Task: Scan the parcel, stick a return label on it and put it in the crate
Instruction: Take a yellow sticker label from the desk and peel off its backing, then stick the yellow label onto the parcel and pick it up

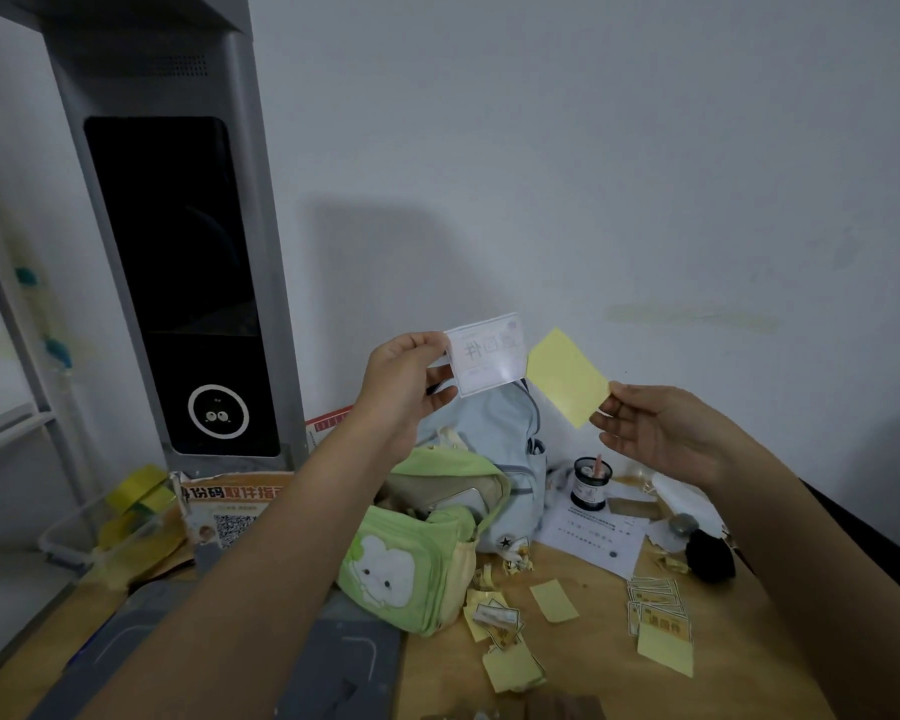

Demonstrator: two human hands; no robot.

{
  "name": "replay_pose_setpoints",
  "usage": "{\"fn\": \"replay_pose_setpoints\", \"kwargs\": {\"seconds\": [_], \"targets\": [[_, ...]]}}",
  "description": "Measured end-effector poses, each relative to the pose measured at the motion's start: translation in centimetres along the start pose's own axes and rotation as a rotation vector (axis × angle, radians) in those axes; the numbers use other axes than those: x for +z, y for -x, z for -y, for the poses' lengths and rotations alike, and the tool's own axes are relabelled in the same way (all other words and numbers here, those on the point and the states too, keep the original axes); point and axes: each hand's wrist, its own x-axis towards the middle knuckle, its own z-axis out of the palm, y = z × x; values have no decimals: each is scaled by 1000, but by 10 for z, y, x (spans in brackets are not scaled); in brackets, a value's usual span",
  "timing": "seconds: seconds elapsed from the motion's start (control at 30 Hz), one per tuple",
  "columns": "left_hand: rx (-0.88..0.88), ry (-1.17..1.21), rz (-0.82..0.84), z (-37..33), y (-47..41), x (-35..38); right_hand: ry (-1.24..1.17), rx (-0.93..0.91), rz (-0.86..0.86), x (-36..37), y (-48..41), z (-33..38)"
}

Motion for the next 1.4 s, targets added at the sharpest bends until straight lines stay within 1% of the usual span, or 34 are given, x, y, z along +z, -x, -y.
{"fn": "replay_pose_setpoints", "kwargs": {"seconds": [0.17,0.37,0.47,0.63,0.77,0.9,1.0,1.17,1.27,1.4], "targets": [[-10,45,9,0,-6,4,-102,180,16,-27,-6,-20],[-21,-4,-49,11,-13,17,-174,288,-57,-46,-22,-54],[-38,-8,-20,18,-14,23,-163,349,-104,-49,-32,-74],[-87,-83,-3,35,-18,23,-135,472,-154,-50,-51,-106],[-130,-107,-16,56,-23,16,-36,586,-183,-45,-61,-133],[-174,-119,-58,76,-27,6,27,680,-222,-43,-77,-163],[-184,-180,-98,90,-27,-5,50,743,-241,-37,-88,-185],[-171,-313,-162,112,-20,-19,43,830,-270,-31,-100,-218],[-189,-336,-172,123,-17,-25,20,853,-312,-30,-106,-235],[-182,-317,-295,135,-19,-40,8,877,-295,-28,-112,-250]]}}
